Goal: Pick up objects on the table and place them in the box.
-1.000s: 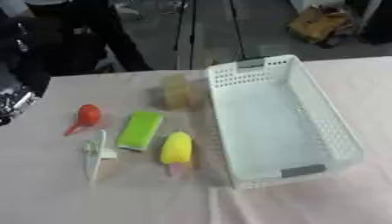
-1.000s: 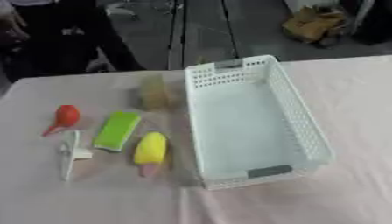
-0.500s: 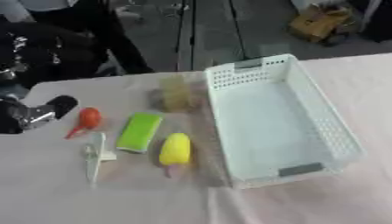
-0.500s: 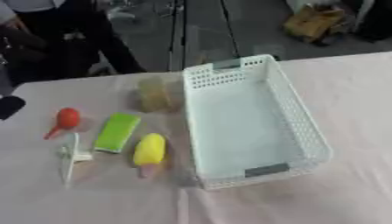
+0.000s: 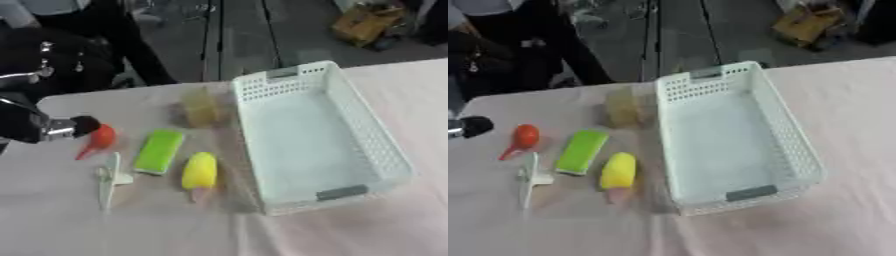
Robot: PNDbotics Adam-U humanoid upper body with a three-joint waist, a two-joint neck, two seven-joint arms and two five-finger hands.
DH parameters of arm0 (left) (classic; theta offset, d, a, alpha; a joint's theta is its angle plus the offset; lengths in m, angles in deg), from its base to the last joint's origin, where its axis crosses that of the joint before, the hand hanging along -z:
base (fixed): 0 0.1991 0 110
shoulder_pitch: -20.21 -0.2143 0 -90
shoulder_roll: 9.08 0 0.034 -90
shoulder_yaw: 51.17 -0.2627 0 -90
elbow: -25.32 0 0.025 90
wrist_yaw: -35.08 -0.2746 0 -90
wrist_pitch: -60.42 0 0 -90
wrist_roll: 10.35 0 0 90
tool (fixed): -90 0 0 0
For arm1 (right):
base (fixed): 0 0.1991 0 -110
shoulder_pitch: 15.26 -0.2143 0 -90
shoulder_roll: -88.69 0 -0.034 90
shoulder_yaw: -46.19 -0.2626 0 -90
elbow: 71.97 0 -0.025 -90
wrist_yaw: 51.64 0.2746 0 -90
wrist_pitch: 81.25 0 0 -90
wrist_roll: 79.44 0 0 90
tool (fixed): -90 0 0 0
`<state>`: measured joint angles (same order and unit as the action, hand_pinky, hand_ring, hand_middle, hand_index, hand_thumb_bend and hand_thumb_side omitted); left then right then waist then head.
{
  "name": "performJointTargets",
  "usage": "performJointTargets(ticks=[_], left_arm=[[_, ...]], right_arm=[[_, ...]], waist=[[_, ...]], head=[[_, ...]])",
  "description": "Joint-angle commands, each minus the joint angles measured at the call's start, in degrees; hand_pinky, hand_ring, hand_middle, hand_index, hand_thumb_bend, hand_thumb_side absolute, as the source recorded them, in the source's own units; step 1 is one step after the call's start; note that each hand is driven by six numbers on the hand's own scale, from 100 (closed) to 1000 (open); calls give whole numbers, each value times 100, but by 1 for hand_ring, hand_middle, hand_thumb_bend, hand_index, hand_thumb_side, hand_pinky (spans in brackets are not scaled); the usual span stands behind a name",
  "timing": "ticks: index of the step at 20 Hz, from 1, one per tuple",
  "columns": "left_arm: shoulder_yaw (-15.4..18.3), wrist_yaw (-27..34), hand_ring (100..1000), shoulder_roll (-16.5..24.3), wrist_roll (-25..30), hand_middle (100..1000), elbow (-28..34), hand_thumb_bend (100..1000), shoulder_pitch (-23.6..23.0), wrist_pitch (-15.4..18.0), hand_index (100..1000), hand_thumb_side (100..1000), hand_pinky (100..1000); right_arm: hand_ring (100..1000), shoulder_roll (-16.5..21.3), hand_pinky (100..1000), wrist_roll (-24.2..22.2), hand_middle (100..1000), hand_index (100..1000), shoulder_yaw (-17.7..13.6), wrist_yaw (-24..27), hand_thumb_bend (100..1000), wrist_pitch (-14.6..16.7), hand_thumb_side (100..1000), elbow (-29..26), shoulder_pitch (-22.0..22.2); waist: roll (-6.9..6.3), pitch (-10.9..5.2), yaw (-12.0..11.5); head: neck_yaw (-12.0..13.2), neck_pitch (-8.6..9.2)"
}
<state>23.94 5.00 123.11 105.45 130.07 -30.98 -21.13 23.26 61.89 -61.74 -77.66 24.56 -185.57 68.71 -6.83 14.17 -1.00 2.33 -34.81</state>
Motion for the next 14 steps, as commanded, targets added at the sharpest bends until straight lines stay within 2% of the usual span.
performJointTargets(ticks=[1,4,10,14], left_arm=[[-9,136,1000,-4,-230,1000,-292,429,184,-255,1000,1000,1000],[-70,356,1000,-163,-290,1000,-579,403,304,-401,1000,1000,1000],[-171,639,1000,-384,-179,1000,-859,392,500,-411,1000,1000,1000],[-251,593,1000,-677,-64,1000,-1139,380,792,-436,1000,1000,1000]], right_arm=[[875,102,858,64,787,830,-20,31,100,40,1000,-99,-31],[875,86,859,64,787,829,-8,46,100,49,1000,-99,-45],[874,33,858,64,785,826,-5,59,100,44,1000,-99,-45],[874,-28,858,64,783,824,32,74,100,40,1000,-99,-53]], waist=[[31,-114,12],[50,-117,34],[98,-104,75],[133,-90,127]], head=[[114,-120],[223,-181],[182,-176],[207,-170]])
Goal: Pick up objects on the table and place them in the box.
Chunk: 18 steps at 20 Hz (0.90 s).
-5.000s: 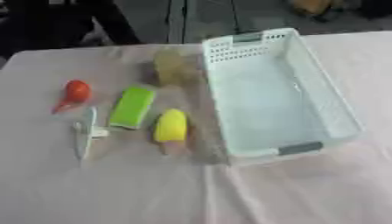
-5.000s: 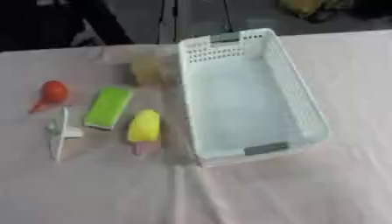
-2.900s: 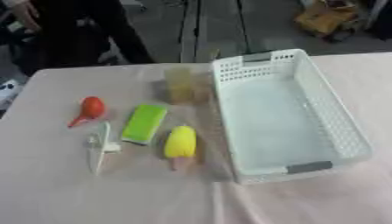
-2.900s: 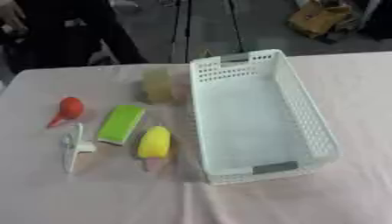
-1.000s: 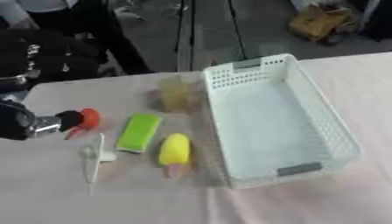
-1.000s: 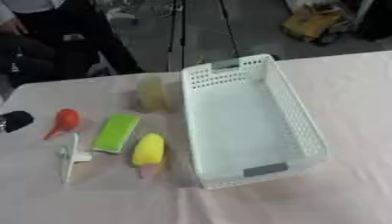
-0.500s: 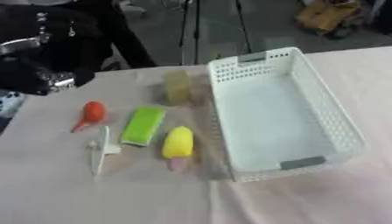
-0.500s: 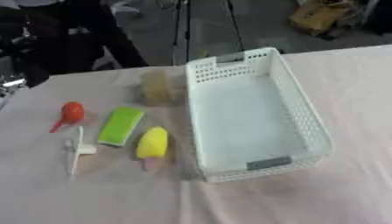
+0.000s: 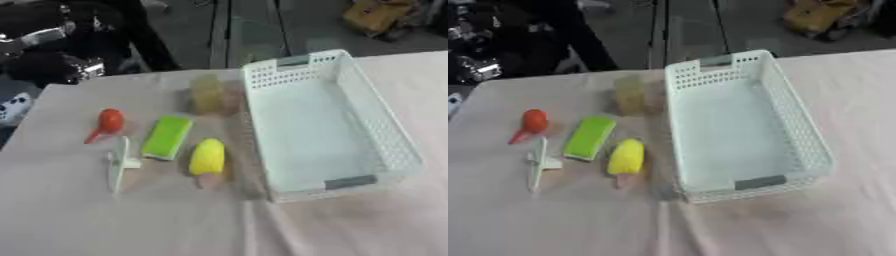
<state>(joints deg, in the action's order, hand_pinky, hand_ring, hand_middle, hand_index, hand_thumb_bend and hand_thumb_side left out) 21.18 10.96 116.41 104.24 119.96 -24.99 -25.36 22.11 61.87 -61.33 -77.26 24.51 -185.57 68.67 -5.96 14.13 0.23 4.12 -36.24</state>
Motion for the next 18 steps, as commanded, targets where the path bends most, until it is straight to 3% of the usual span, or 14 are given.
performJointTargets(ticks=[1,6,18], left_arm=[[17,-33,1000,-85,66,1000,-230,371,265,-26,1000,1000,1000],[-36,-118,1000,-397,-14,1000,-676,373,522,-13,1000,1000,1000],[-277,-680,1000,-925,-151,1000,-1249,547,779,322,1000,1000,1000]], right_arm=[[874,80,858,66,783,823,2,34,100,48,1000,-99,-52],[872,51,858,66,781,822,26,44,100,48,1000,-99,-57],[867,-14,855,66,774,811,77,95,100,37,1000,-99,-91]], waist=[[49,-84,18],[64,-79,59],[65,-63,135]], head=[[58,-35],[127,-5],[122,188]])
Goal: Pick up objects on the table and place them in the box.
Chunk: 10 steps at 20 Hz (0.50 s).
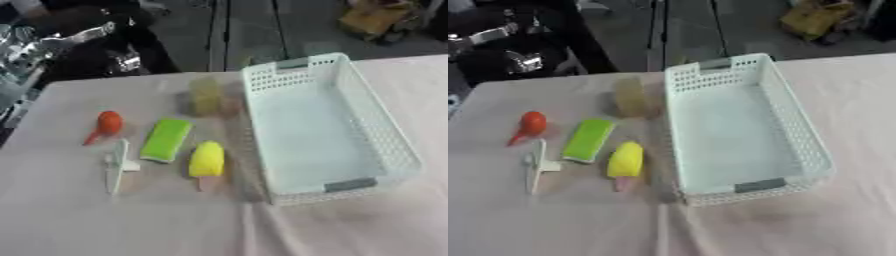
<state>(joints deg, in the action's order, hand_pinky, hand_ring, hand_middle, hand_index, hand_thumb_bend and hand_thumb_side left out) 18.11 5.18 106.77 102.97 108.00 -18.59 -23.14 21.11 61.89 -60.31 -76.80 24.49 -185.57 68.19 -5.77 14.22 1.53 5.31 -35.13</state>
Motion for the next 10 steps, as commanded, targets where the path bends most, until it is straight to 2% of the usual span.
performJointTargets(ticks=[1,2,3,7,10], left_arm=[[27,-123,1000,4,-76,1000,-79,585,137,147,1000,1000,1000],[23,-118,1000,-34,-151,1000,-101,585,129,198,1000,1000,1000],[10,-103,1000,-63,-217,1000,-123,685,118,253,1000,1000,1000],[-23,13,1000,-164,-385,1000,-236,674,71,608,1000,1000,1000],[26,33,1000,-248,-481,1000,-452,651,82,680,1000,1000,1000]], right_arm=[[865,76,854,64,772,810,-26,53,100,36,1000,-99,-42],[865,64,854,64,772,810,-25,59,100,31,1000,-99,-43],[863,55,852,64,770,807,-23,65,100,26,1000,-99,-45],[862,23,852,64,768,806,-2,91,100,6,1000,-99,-63],[861,-6,851,64,767,801,8,94,100,5,1000,-99,-71]], waist=[[47,-68,9],[47,-63,11],[47,-58,14],[45,-32,36],[44,-10,68]], head=[[-7,93],[-17,112],[-25,127],[-60,181],[-66,217]])
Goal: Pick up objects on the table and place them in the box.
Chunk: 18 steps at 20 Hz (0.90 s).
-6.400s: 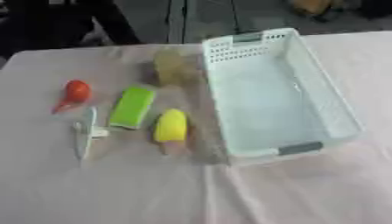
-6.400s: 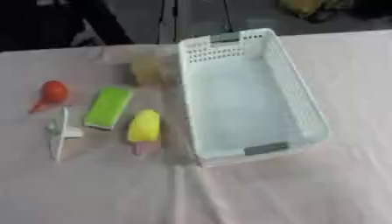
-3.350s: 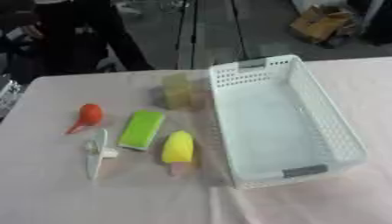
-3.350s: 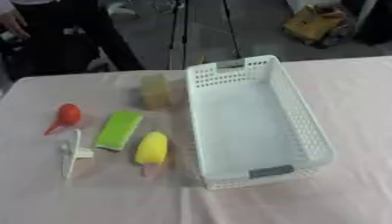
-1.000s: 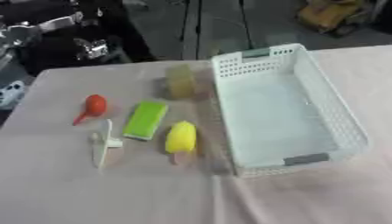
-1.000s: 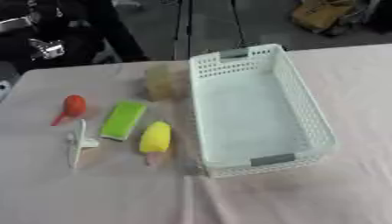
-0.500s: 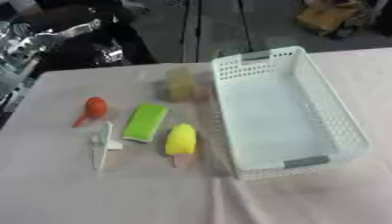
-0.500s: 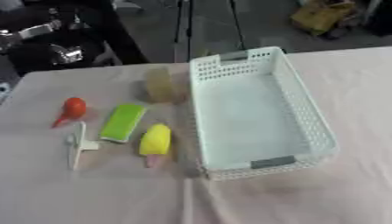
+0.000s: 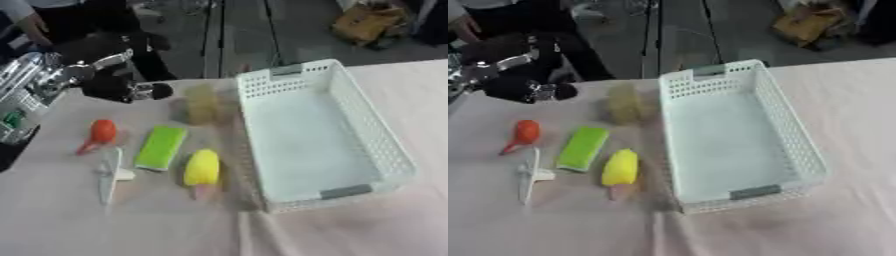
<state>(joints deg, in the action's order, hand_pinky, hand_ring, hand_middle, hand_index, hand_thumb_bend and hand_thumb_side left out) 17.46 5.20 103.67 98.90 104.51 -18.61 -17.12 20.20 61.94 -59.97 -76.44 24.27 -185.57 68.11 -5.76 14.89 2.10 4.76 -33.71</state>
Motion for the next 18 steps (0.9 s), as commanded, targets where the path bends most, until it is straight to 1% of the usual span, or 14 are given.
performJointTargets(ticks=[1,5,7,8,11,15,18], left_arm=[[99,22,1000,33,-84,1000,-178,647,96,72,1000,1000,1000],[128,-31,1000,-88,-48,1000,-409,648,154,76,1000,1000,1000],[157,-61,1000,-152,-18,1000,-523,633,185,57,1000,1000,1000],[184,-71,1000,-181,-23,1000,-576,647,199,37,1000,1000,1000],[226,-112,1000,-238,-92,1000,-678,643,220,7,1000,1000,1000],[210,-164,1000,-302,-64,1000,-785,652,233,32,1000,1000,1000],[262,-149,1000,-374,-119,1000,-877,633,270,-28,1000,1000,1000]], right_arm=[[861,74,851,59,766,799,-25,56,100,27,1000,-99,-63],[860,25,849,59,763,790,-19,62,100,14,1000,-99,-71],[860,5,849,59,762,780,0,61,100,13,1000,-99,-84],[860,-3,849,59,762,780,6,60,100,11,1000,-99,-92],[860,-25,849,59,761,780,11,51,100,8,1000,-99,-96],[859,-58,848,59,759,778,22,45,100,-2,1000,-99,-114],[859,-87,848,59,757,768,51,42,100,-16,1000,-99,-137]], waist=[[42,-71,22],[34,-41,60],[32,-18,87],[32,-7,97],[31,20,118],[25,54,136],[23,89,174]], head=[[-10,88],[1,137],[20,172],[28,193],[37,237],[45,254],[48,293]])
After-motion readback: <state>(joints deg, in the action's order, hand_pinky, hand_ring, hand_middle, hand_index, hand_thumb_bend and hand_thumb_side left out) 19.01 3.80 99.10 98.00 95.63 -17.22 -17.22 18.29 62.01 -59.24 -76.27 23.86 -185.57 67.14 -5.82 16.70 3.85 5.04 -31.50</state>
